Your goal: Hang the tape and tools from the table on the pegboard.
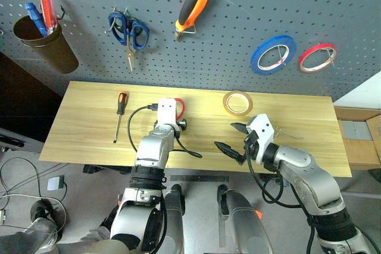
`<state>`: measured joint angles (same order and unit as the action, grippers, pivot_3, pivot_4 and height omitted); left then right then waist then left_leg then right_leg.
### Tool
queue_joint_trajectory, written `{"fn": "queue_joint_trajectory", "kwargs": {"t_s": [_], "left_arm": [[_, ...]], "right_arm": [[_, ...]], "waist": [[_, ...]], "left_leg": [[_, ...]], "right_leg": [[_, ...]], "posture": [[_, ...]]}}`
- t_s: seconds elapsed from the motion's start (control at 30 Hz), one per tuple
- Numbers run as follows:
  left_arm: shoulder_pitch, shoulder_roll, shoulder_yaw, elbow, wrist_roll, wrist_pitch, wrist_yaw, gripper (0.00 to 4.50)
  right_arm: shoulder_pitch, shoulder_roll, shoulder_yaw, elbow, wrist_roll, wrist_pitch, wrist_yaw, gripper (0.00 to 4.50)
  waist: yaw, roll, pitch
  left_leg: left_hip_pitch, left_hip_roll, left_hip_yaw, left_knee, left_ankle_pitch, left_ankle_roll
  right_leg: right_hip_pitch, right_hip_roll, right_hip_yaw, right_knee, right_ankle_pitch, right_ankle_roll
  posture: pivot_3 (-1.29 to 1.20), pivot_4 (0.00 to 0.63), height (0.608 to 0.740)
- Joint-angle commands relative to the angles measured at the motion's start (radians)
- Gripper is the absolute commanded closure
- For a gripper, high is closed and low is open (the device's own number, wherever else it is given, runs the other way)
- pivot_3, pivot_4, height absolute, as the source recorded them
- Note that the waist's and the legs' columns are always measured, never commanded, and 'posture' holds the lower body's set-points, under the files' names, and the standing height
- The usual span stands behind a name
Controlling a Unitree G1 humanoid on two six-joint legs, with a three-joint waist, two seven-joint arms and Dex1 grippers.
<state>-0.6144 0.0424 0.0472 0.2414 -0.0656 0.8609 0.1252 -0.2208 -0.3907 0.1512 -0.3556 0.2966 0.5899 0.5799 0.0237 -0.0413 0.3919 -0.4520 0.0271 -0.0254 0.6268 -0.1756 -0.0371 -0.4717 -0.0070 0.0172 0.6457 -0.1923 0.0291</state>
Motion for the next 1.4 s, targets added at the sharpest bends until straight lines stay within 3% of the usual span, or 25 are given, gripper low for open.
{"fn": "queue_joint_trajectory", "kwargs": {"t_s": [0.03, 0.3, 0.57, 0.9, 1.1, 1.2, 1.4], "left_arm": [[0.049, -0.005, 0.004, 0.018, 0.021, 0.066, 0.022, 1.5], [0.102, 0.029, 0.007, -0.08, 0.019, 0.135, 0.006, 4.24], [0.158, 0.11, -0.025, -0.193, 0.029, 0.092, -0.049, 4.26], [0.386, 0.217, -0.094, -0.439, 0.055, -0.417, -0.217, 4.26], [0.507, 0.253, -0.055, -0.556, 0.064, -0.719, -0.257, 4.26], [0.524, 0.301, -0.056, -0.582, 0.151, -0.891, -0.242, 4.26], [0.51, 0.302, 0.002, -0.606, 0.209, -0.986, -0.188, 4.26]], "right_arm": [[0.013, -0.002, -0.01, -0.059, 0.013, 0.004, -0.006, 0.0], [0.013, -0.001, -0.009, -0.06, 0.014, 0.007, -0.01, 0.0], [0.012, -0.003, -0.008, -0.053, 0.012, 0.003, -0.007, 0.0], [-0.002, -0.013, -0.02, -0.034, 0.017, -0.008, 0.011, 0.0], [0.004, -0.019, -0.083, -0.066, 0.123, 0.018, 0.07, 0.0], [-0.002, -0.018, -0.136, -0.091, 0.21, 0.031, 0.101, 0.0], [-0.108, 0.009, -0.174, -0.141, 0.291, 0.046, 0.063, 0.0]], "waist": [[-0.001, 0.0, 0.0], [-0.005, 0.0, 0.0], [-0.005, 0.0, 0.0], [0.0, 0.001, 0.001], [0.003, 0.002, 0.003], [0.005, 0.003, 0.005], [0.004, 0.004, 0.006]], "left_leg": [[0.0, 0.0, 0.0, 0.0, 0.0, 0.0], [0.001, 0.0, 0.0, -0.001, 0.0, 0.0], [0.001, 0.001, 0.0, -0.001, 0.0, 0.0], [-0.002, 0.002, 0.001, -0.004, -0.001, -0.001], [-0.002, 0.002, 0.001, -0.005, -0.001, -0.001], [-0.003, 0.001, 0.001, -0.005, -0.001, -0.001], [-0.003, 0.001, 0.002, -0.005, -0.001, -0.001]], "right_leg": [[0.0, 0.0, 0.0, 0.0, 0.0, 0.0], [0.0, 0.002, 0.0, 0.0, 0.0, 0.0], [0.0, 0.002, 0.0, 0.0, 0.0, 0.0], [-0.002, -0.005, 0.001, -0.003, 0.0, 0.0], [-0.003, -0.009, 0.0, -0.003, -0.004, -0.007], [-0.003, -0.01, 0.0, -0.004, -0.004, -0.007], [-0.003, -0.01, 0.0, -0.004, -0.003, -0.005]], "posture": [[0.1, 0.433, 0.74], [0.1, 0.433, 0.74], [0.11, 0.431, 0.74], [0.12, 0.426, 0.74], [0.14, 0.433, 0.74], [0.15, 0.438, 0.74], [0.16, 0.426, 0.74]]}}
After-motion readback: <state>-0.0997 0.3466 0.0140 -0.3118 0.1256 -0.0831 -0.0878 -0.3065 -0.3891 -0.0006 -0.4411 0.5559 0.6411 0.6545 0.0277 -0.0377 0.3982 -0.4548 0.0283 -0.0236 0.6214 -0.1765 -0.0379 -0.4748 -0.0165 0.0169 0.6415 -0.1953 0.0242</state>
